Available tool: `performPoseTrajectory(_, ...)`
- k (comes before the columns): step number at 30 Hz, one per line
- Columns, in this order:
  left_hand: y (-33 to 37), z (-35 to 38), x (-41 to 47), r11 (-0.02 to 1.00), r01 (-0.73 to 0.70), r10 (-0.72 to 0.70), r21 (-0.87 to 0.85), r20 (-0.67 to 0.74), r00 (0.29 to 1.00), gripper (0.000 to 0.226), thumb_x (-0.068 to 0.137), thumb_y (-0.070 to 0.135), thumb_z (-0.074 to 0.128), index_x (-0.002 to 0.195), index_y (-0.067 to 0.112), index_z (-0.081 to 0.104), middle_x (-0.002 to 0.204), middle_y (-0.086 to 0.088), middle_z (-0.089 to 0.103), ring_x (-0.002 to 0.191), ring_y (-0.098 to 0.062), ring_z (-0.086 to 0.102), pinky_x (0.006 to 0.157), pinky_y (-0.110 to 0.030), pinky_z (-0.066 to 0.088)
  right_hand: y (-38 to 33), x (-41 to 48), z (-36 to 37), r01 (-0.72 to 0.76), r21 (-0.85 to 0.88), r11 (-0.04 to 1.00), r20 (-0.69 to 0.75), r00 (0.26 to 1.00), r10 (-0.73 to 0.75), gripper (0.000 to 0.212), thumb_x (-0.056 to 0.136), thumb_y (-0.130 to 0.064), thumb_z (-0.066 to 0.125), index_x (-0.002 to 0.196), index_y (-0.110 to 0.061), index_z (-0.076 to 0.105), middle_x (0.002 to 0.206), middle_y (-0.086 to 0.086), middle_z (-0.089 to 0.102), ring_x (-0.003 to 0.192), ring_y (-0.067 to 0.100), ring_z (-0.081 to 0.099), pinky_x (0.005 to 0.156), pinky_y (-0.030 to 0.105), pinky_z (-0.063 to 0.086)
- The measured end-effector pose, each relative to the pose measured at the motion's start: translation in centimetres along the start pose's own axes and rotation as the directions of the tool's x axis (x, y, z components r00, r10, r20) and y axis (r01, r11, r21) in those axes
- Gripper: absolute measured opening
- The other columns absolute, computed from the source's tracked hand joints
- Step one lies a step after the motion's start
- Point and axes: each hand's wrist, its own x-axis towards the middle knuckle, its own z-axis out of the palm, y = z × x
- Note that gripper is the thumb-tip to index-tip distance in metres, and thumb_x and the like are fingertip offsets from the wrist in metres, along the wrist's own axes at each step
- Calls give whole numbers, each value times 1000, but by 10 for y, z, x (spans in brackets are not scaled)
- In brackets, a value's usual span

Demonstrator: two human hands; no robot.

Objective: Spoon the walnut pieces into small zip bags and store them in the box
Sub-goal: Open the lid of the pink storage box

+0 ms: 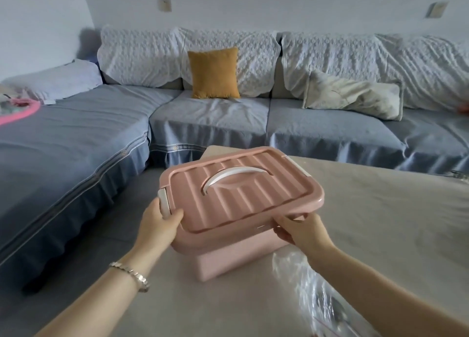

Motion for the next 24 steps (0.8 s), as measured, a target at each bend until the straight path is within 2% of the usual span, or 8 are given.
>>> performPoseTrajectory(3, 2, 2, 1, 1000, 23, -23, 2, -7, 1000, 11, 83, 8, 55, 92, 2, 55, 81, -8, 57, 68, -17, 51, 55, -27, 35, -4, -13, -27, 37, -381, 924, 99, 995, 1, 20, 80, -13, 68, 88, -12, 50, 69, 12, 66, 61, 20, 65, 68, 32, 55)
performPoseTrajectory(5, 6, 5, 2, 1000, 18, -18, 18, -41, 999, 9, 84, 6, 52, 90, 0, 53, 77, -6, 52, 68, -23, 49, 54, -29, 31, -15, -8, -44, 183, -739, 648, 98, 981, -165, 16, 79, -19, 63, 73, -6, 59, 63, 14, 67, 56, 20, 61, 65, 36, 52)
performPoseTrajectory(7, 8, 9, 3, 999, -13, 16, 30, -85, 996, 12, 89, 10, 49, 94, 0, 53, 80, -6, 51, 74, -25, 48, 59, -32, 30, -36, 3, -53, 265, -839, 476, 76, 922, -379, 16, 82, -23, 60, 74, -11, 67, 70, 11, 67, 64, 23, 58, 63, 34, 47)
performPoseTrajectory(10, 9, 10, 2, 999, -22, 27, 40, -122, 992, 24, 96, 21, 44, 106, 1, 52, 91, -6, 50, 80, -23, 45, 70, -31, 31, -59, 45, -51, 370, -798, 475, 93, 855, -510, 26, 87, -29, 58, 108, -16, 66, 102, 5, 65, 91, 24, 59, 79, 33, 46)
performPoseTrajectory(14, 4, 7, 3, 996, -2, 12, 86, -110, 994, 34, 98, 22, 37, 122, 1, 48, 111, -17, 55, 86, -22, 43, 73, -33, 32, -56, 112, -44, 265, -851, 453, 93, 926, -367, 39, 93, -33, 47, 128, -15, 53, 127, 13, 56, 114, 30, 52, 97, 41, 42)
performPoseTrajectory(18, 3, 6, 5, 992, -25, 40, 121, -125, 991, 28, 98, 19, 35, 111, 1, 52, 100, -14, 55, 84, -21, 44, 72, -32, 32, -45, 130, -37, 272, -791, 549, 40, 917, -397, 32, 90, -13, 41, 63, -11, 60, 77, 14, 61, 75, 32, 53, 68, 35, 42)
performPoseTrajectory(21, 3, 3, 6, 987, -43, 60, 158, -110, 992, 23, 99, 18, 35, 92, 4, 52, 76, -3, 50, 67, -16, 45, 55, -29, 30, -42, 132, -38, 268, -782, 562, -1, 902, -431, 30, 86, -7, 41, 61, 0, 56, 69, 19, 56, 67, 32, 45, 62, 36, 40)
performPoseTrajectory(24, 1, 0, 9, 986, -1, 18, 169, -102, 995, 31, 99, 17, 33, 84, 0, 54, 74, -9, 54, 68, -23, 49, 56, -30, 34, -43, 132, -39, 269, -792, 549, 8, 902, -431, 31, 85, -7, 41, 57, -2, 53, 69, 22, 57, 66, 33, 45, 63, 38, 41)
